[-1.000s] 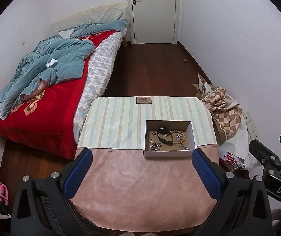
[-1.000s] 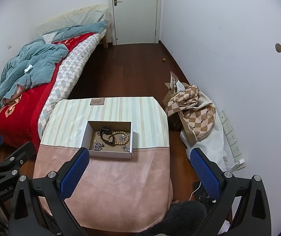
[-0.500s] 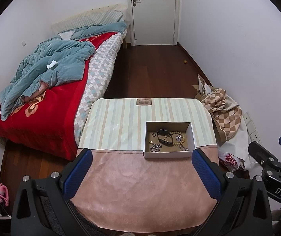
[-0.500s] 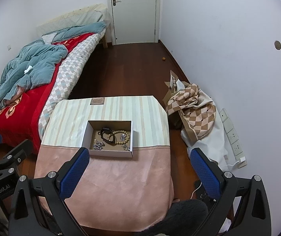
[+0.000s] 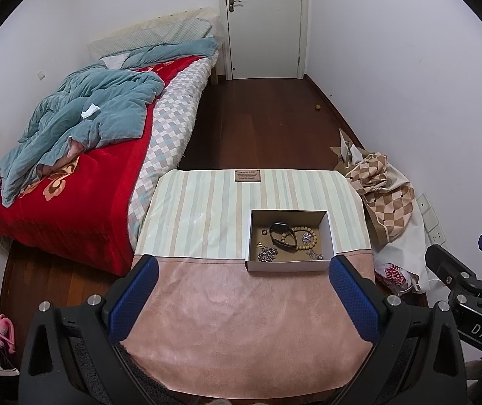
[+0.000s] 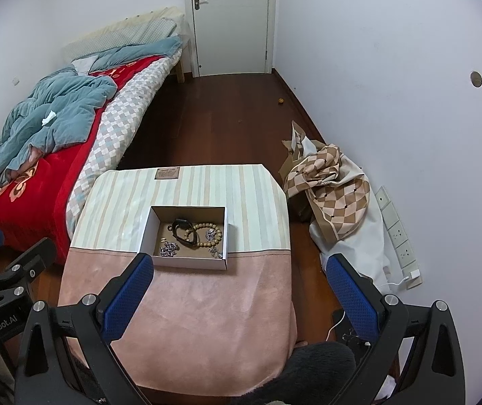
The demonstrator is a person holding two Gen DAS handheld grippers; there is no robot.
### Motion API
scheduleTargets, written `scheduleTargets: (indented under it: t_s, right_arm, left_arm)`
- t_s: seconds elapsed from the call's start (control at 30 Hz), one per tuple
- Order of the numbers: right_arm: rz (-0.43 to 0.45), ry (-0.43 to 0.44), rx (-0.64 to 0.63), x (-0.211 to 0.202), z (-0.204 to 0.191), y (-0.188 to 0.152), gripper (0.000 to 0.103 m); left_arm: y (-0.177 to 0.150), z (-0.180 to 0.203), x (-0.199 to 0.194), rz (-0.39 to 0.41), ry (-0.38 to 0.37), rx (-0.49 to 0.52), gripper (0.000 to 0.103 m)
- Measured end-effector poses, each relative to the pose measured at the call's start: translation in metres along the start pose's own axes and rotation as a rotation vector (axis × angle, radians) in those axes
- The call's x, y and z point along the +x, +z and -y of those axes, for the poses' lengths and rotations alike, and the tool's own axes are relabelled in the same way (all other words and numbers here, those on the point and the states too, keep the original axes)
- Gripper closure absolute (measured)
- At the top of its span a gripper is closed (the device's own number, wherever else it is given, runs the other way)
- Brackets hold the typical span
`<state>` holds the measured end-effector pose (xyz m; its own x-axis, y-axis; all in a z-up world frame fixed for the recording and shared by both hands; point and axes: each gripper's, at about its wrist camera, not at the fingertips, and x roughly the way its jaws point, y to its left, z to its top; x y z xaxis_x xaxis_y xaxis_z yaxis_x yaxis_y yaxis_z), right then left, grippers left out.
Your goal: Organize jewelry
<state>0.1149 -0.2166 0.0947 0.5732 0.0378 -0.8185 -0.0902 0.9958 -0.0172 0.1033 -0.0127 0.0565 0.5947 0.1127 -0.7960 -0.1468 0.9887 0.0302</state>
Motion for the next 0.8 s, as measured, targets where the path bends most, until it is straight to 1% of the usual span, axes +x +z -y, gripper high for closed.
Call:
scheduleTargets:
  t_s: [0.57,0.8]
  right_arm:
    - [0.001,-0.004,0.0,-0.0019,-0.0005,0.001,0.0]
    - [-0.003,-0.004,-0.001,-0.0018,0.0001,0.0013,0.0]
  left_arm:
    - [-0.0015,0.0002,-0.0026,-0.002,-0.005,-0.002,0.0]
    - [-0.0073,0.0004,-0.0039,0.007,-0.008,0.005,0.0]
